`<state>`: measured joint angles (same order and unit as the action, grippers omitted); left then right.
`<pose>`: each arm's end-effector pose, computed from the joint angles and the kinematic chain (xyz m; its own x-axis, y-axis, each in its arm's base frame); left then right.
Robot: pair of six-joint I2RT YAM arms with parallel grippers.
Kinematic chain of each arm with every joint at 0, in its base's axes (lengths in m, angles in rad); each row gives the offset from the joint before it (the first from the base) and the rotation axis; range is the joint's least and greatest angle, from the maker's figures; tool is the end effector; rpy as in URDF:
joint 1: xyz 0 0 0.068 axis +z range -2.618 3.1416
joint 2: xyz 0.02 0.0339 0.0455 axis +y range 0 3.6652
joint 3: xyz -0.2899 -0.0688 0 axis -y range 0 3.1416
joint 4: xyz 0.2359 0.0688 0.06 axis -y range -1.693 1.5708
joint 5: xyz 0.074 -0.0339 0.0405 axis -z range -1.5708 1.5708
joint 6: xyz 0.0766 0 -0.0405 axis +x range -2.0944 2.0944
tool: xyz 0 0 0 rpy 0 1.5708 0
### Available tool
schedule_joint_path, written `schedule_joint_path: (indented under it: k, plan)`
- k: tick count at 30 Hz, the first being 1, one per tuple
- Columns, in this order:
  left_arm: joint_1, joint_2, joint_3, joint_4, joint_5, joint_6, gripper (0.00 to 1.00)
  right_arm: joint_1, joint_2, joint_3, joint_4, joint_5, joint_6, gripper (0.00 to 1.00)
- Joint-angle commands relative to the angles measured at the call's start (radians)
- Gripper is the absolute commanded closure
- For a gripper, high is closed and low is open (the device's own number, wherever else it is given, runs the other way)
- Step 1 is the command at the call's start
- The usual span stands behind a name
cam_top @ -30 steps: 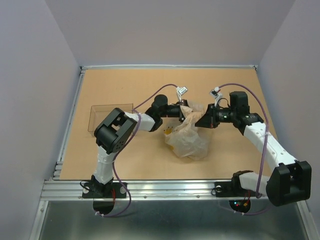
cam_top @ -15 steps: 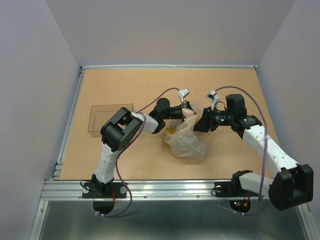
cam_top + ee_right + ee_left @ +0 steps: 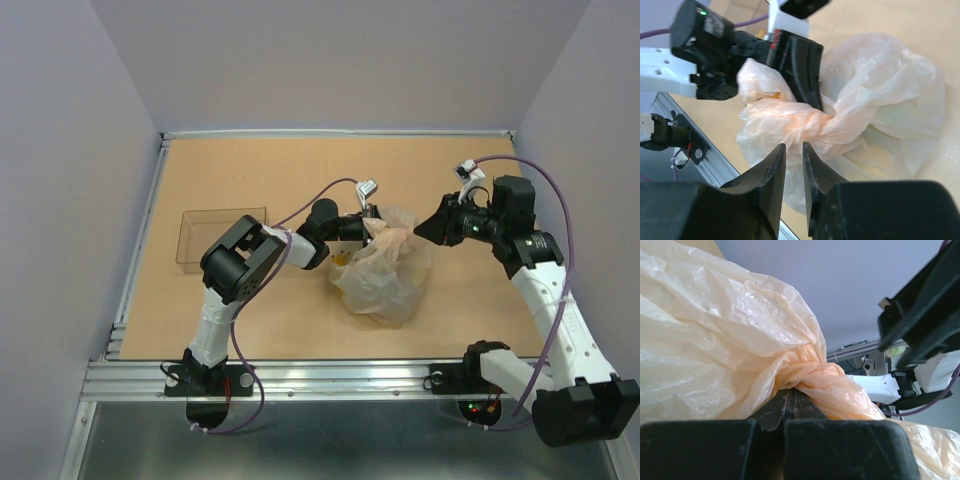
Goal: Place the fake fruits into the plastic bag and tie a complex knot
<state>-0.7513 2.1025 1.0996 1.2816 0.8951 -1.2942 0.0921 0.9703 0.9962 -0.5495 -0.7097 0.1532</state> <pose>0.2966 -0.3588 0.2303 -0.8832 0.0016 -0.4690 0.4597 -0.1957 -0.8663 0.1994 0.0685 0.3527 -0.5884 0.0619 -0.8062 -0.5483 0.7022 0.4541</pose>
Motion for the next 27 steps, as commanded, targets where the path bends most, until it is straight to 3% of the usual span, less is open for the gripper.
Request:
schedule_joint_path:
  k: [1, 4, 8, 12, 15, 25, 27]
  plan:
    - [-0.005, -0.084, -0.01, 0.122, 0.022, 0.018, 1.0, -0.006, 0.056, -0.022, -0.036, 0.023, -0.023, 0.76]
    - [-0.005, -0.087, -0.007, 0.113, 0.033, 0.029, 1.0, -0.006, 0.079, -0.043, -0.066, -0.046, -0.029, 0.77]
    - [-0.008, -0.093, -0.007, 0.093, 0.068, 0.058, 1.0, -0.008, 0.136, -0.067, -0.058, -0.073, -0.021, 0.56]
    - [-0.014, -0.108, -0.035, 0.058, 0.087, 0.078, 1.0, -0.006, 0.172, -0.059, 0.04, -0.083, 0.047, 0.5]
    - [-0.022, -0.121, -0.063, 0.042, 0.096, 0.093, 1.0, -0.005, 0.189, -0.054, 0.132, -0.099, 0.106, 0.36]
    - [-0.056, -0.05, 0.036, 0.088, 0.094, 0.044, 1.0, 0.112, 0.234, -0.119, 0.331, -0.065, 0.252, 0.32]
    - [-0.056, -0.039, 0.042, 0.128, 0.09, 0.012, 1.0, 0.129, 0.235, -0.133, 0.376, -0.057, 0.302, 0.27]
